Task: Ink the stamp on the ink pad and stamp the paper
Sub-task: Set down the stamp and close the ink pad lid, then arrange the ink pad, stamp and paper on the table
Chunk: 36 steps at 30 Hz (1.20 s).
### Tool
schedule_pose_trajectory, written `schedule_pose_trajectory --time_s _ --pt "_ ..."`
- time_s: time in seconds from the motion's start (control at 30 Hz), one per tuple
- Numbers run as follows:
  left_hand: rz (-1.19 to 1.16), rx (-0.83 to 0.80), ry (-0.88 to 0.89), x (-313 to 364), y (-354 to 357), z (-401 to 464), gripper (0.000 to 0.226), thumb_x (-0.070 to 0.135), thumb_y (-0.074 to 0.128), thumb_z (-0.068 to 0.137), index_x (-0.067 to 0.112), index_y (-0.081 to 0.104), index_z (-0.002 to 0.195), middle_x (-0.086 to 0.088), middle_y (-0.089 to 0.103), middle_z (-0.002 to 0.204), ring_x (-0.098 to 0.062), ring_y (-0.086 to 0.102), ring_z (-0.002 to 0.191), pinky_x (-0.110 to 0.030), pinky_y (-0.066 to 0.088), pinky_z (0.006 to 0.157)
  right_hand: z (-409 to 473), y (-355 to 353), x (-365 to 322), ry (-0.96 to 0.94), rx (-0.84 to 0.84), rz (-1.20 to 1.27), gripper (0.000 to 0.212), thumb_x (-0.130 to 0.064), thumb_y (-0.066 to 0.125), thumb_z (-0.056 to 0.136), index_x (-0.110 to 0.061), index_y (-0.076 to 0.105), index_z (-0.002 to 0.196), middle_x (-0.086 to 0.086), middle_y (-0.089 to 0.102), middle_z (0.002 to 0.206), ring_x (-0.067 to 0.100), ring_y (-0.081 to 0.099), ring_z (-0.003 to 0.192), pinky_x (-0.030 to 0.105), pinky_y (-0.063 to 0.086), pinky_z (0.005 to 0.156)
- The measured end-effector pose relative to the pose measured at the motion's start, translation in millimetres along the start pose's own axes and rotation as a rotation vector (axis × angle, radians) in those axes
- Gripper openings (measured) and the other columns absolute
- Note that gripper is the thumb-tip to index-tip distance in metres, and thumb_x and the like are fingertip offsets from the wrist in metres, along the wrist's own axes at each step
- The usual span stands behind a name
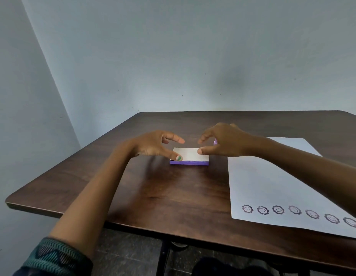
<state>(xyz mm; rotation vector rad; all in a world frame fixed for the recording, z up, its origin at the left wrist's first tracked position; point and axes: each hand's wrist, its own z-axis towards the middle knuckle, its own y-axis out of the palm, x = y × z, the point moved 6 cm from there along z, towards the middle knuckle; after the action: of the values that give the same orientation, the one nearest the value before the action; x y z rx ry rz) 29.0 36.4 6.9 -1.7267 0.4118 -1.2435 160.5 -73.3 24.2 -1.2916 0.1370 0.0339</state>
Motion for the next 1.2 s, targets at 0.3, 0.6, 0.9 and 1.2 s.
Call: schedule_pose_trajectory --time_s 0.3,0.6,0.9,1.2 --pt "-0.052 -0.006 0.011 -13.9 8.3 7.9 0.052 0.029 0.080 0.073 0.033 0.062 0.122 0.014 0.060 0.127 -0.007 0.051 0.121 -0.009 0.032 0.088 6.5 19.0 0.7 0.039 -0.165 -0.070 0.057 -0.059 0.064 0.071 -0.025 0.061 0.118 -0.008 0.060 0.127 0.015 0.045 0.120 0.042 0.027 0.092" --pt "-0.014 0.022 0.023 -10.2 8.3 14.2 0.054 0.028 0.077 0.076 0.029 0.059 0.127 0.015 0.056 0.129 -0.010 0.047 0.126 -0.018 0.028 0.097 13.3 21.6 1.7 0.038 -0.204 -0.197 0.053 -0.055 0.058 0.079 -0.025 0.055 0.123 -0.002 0.055 0.128 0.019 0.033 0.126 0.041 0.023 0.094" --pt "0.003 0.124 0.041 0.5 15.1 11.4 0.068 0.047 0.069 0.079 0.038 0.041 0.140 0.012 0.038 0.151 -0.015 0.032 0.139 -0.036 0.026 0.112 6.0 11.7 10.9 0.060 -0.099 -0.131 0.070 -0.064 0.046 0.080 -0.028 0.035 0.139 0.000 0.033 0.151 0.026 0.026 0.136 0.048 0.022 0.103" --pt "0.183 0.278 0.221 48.5 28.8 40.3 0.054 0.032 0.043 0.099 0.018 0.026 0.148 -0.003 0.026 0.157 -0.021 0.025 0.144 -0.036 0.015 0.118 -2.7 -4.5 46.2 0.019 0.191 0.006 0.055 -0.049 0.035 0.092 -0.017 0.042 0.136 0.008 0.041 0.146 0.024 0.035 0.135 0.041 0.025 0.111"
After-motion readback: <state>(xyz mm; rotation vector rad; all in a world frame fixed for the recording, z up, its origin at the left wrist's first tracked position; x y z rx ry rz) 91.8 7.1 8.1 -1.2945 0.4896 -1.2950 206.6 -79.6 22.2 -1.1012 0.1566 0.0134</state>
